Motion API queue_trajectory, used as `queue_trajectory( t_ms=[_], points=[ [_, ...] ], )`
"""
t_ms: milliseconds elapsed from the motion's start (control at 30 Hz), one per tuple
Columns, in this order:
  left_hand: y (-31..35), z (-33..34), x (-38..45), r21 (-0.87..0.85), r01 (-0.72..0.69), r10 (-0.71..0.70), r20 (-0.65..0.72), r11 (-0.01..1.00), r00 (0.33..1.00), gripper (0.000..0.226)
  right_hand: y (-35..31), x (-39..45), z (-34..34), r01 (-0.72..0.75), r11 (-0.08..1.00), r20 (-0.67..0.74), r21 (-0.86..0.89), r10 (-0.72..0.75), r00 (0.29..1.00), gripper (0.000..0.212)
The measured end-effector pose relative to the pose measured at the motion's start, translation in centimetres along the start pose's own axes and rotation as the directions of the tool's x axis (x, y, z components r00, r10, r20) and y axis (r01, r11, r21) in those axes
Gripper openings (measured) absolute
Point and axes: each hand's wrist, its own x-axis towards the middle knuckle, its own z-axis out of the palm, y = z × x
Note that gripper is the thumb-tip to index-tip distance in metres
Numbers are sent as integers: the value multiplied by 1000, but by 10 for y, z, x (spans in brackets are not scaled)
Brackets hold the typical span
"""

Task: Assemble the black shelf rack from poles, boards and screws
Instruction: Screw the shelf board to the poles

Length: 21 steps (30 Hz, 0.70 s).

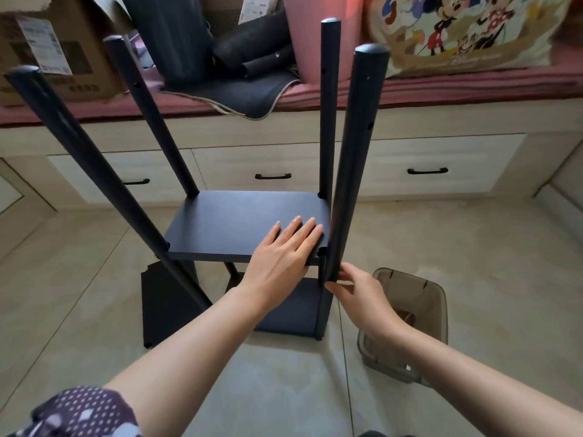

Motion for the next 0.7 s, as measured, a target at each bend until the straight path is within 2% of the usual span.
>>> queue_trajectory(
  t_ms=[133,233,400,700],
  points=[
    [-2,6,6,68,29,-34,72,997,997,68,5,-8,3,68,996,-9,-55,-68,998,32],
    [-2,6,7,76,76,-83,93,994,992,66,5,-8,6,84,993,-10,-84,-85,996,32],
    [0,4,8,107,76,-90,133,991,987,66,1,-1,11,91,990,-14,-105,-93,996,26],
    [1,3,3,47,78,-84,150,996,985,70,-2,6,5,83,990,8,-115,-82,997,20]
  ],
)
